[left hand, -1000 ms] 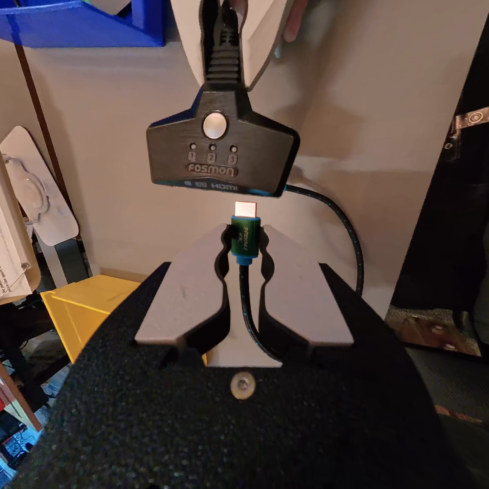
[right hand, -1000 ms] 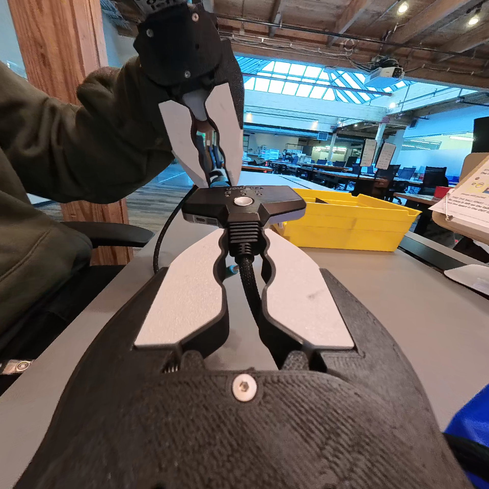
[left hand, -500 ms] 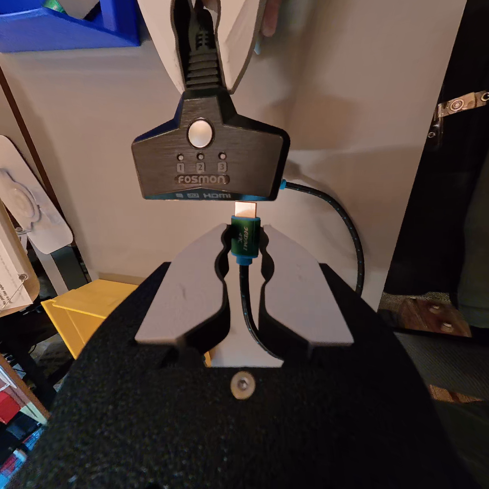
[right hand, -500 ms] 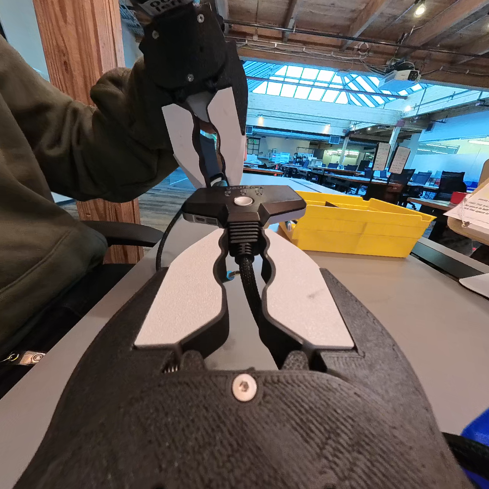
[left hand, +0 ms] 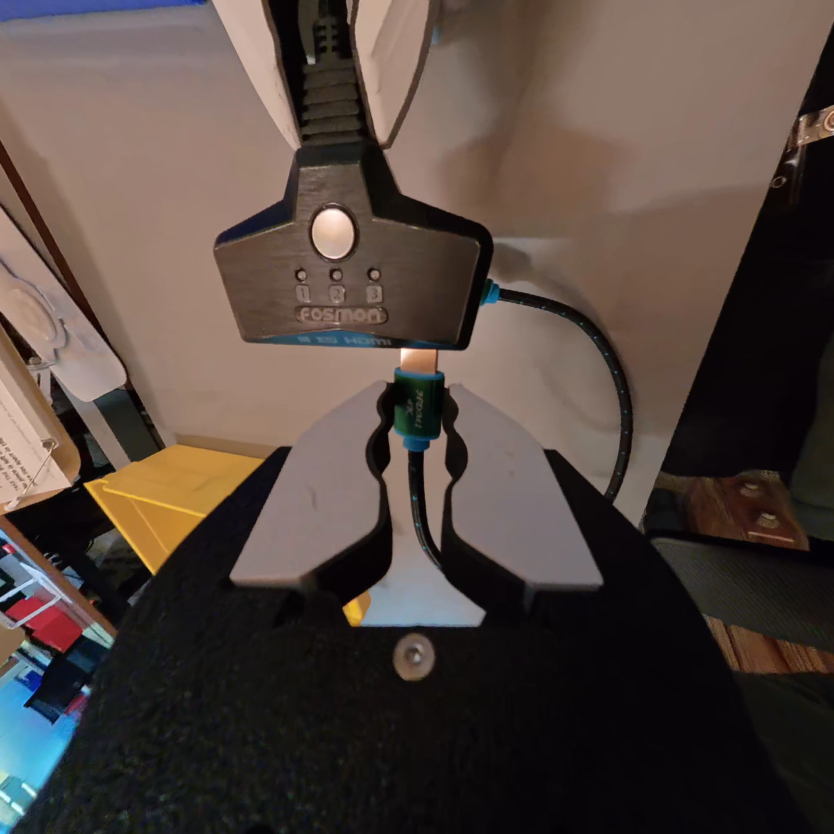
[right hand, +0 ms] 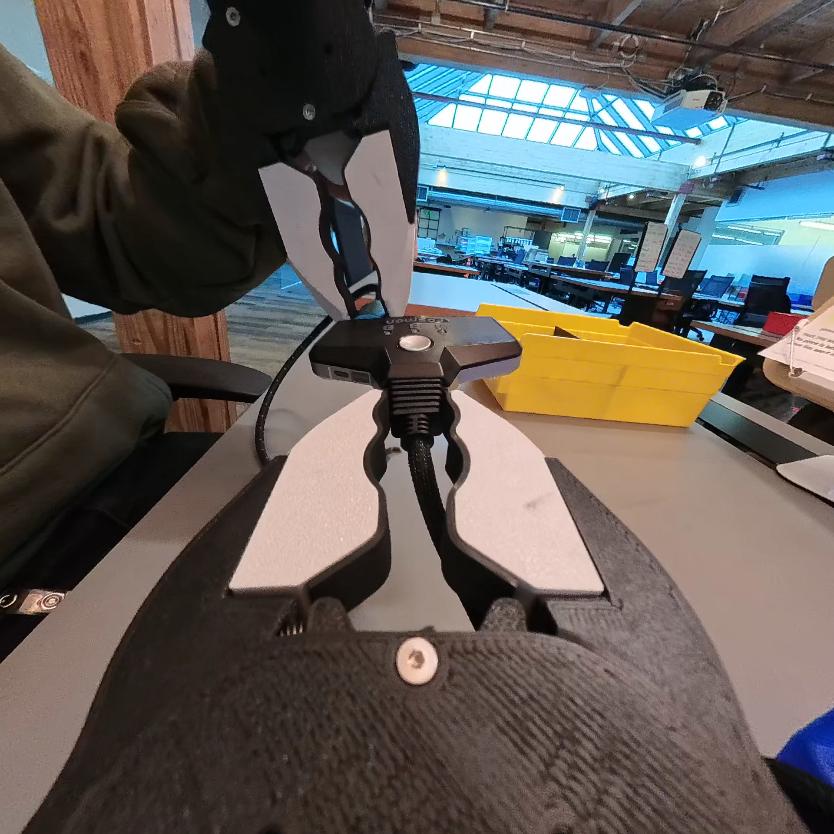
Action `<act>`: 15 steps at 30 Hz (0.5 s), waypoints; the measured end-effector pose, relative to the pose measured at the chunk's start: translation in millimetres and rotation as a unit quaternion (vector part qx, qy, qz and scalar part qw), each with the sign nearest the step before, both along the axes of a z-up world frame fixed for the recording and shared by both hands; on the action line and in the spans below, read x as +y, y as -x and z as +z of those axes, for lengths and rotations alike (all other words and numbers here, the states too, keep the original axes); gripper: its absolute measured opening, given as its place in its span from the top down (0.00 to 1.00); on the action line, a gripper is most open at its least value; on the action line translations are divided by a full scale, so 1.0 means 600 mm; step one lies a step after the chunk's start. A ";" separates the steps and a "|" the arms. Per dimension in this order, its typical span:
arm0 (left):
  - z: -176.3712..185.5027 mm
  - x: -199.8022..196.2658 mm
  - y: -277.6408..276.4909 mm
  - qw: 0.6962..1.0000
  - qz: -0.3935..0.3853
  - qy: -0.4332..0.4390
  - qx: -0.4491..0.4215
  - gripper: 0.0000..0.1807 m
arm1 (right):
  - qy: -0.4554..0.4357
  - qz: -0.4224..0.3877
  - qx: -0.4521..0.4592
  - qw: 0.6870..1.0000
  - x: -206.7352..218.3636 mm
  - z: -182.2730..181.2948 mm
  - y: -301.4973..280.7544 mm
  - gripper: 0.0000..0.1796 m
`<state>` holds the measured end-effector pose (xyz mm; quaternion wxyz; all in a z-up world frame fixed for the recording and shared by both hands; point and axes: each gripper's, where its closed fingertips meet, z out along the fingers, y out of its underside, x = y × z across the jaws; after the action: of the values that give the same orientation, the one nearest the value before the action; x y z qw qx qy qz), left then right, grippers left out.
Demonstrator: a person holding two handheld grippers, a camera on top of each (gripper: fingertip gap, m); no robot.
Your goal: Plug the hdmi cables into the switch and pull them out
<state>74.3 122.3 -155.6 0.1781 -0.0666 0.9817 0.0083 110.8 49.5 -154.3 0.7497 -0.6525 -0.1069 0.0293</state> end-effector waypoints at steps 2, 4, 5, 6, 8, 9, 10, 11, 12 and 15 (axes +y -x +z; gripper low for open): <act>-0.003 -0.001 0.000 1.000 0.000 -0.002 0.001 0.89 | -0.002 0.004 -0.001 1.000 -0.002 0.001 0.001 0.88; 0.001 -0.003 0.001 1.000 0.005 0.009 0.003 0.89 | -0.005 0.006 0.001 1.000 -0.003 0.002 0.002 0.88; 0.003 -0.004 0.002 1.000 0.007 0.014 0.003 0.89 | -0.006 0.005 0.000 1.000 -0.003 0.002 0.002 0.88; 0.005 -0.004 0.001 1.000 0.009 0.015 0.002 0.89 | -0.005 0.001 -0.002 1.000 -0.002 0.002 0.001 0.88; 0.005 0.000 0.002 1.000 0.010 0.003 0.003 0.89 | 0.003 -0.006 -0.009 1.000 0.003 -0.002 0.002 0.87; 0.002 0.002 0.001 1.000 0.011 -0.006 0.003 0.89 | 0.006 -0.009 -0.010 1.000 0.004 -0.003 0.001 0.87; -0.001 0.005 0.000 1.000 0.012 -0.016 0.002 0.89 | 0.009 -0.011 -0.010 1.000 0.005 -0.004 0.000 0.87; -0.004 0.006 0.000 1.000 0.009 -0.024 0.005 0.89 | 0.011 -0.010 -0.011 1.000 0.005 -0.004 0.001 0.87; -0.007 0.007 0.001 0.999 0.007 -0.032 0.008 0.89 | 0.012 -0.007 -0.013 1.000 0.006 -0.005 0.002 0.88; -0.008 0.009 0.000 0.999 0.009 -0.042 0.007 0.89 | 0.014 -0.010 -0.014 1.000 0.007 -0.006 0.002 0.88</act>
<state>74.2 127.6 -160.1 0.1735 -0.0675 0.9812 0.0511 109.5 53.4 -157.7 0.7394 -0.6640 -0.1106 0.0143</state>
